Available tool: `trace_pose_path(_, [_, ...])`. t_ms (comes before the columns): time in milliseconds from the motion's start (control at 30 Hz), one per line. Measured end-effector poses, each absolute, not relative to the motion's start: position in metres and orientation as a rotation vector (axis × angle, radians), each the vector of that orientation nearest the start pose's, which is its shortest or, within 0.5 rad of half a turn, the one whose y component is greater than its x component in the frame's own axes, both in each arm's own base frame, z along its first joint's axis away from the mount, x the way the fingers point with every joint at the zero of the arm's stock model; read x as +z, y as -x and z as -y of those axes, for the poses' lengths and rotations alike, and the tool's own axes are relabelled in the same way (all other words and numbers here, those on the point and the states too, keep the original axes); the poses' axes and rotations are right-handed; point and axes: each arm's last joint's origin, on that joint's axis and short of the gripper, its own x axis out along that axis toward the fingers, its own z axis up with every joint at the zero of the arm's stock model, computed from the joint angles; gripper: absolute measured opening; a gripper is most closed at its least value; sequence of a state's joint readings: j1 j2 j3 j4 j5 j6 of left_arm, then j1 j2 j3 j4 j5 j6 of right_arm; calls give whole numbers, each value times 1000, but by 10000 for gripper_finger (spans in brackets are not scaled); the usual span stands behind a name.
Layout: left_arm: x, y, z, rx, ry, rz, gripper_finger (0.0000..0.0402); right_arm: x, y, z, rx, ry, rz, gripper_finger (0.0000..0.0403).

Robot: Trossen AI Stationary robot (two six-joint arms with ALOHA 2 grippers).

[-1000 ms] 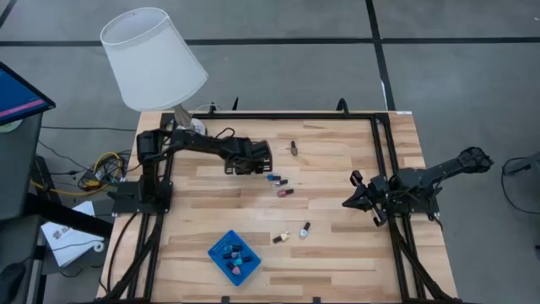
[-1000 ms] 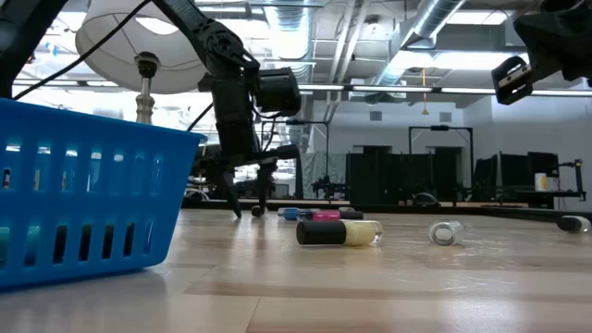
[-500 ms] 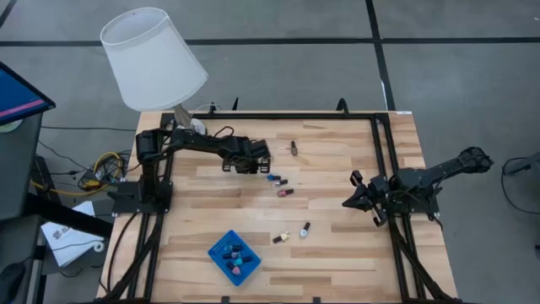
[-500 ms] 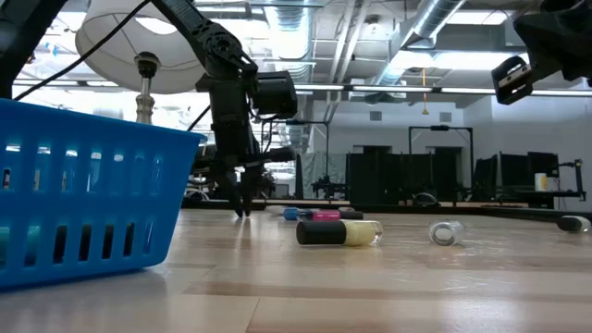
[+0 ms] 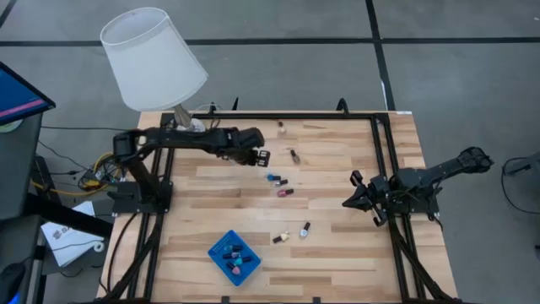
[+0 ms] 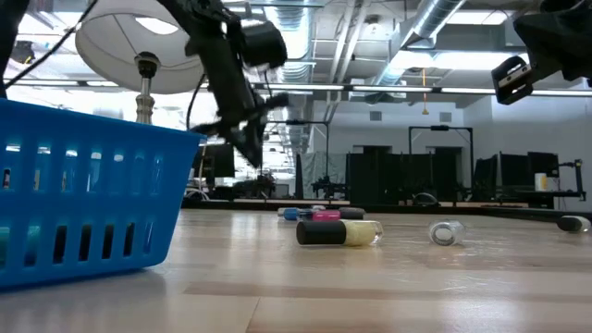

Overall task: Pick & Place Nail Polish
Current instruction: Put the top left white nail polish bottle in the blue bin

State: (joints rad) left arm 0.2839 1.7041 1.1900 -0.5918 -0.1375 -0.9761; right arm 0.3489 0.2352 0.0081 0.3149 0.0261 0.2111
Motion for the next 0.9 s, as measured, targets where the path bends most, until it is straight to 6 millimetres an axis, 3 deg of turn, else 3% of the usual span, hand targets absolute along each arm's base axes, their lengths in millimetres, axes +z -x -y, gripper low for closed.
trace_pose_path(233, [258, -323, -98, 708, 843, -628, 98, 177, -105, -38, 331, -226, 53, 0])
trace_pose_path(400, [306, -300, -84, 543, 777, -521, 114, 177, -105, -38, 331, -225, 53, 0])
trace_pose_path(567, [354, -263, -66, 453, 668, -371, 88, 177, -105, -37, 329, -202, 61, 0])
trace_pose_path(733, [396, -217, -44, 384, 552, -215, 20, 182, -105, -35, 271, -76, 135, 0])
trace_pose_path(900, [426, -165, -25, 333, 431, -67, 7, 200, -103, -28, 164, -344, 310, 0])
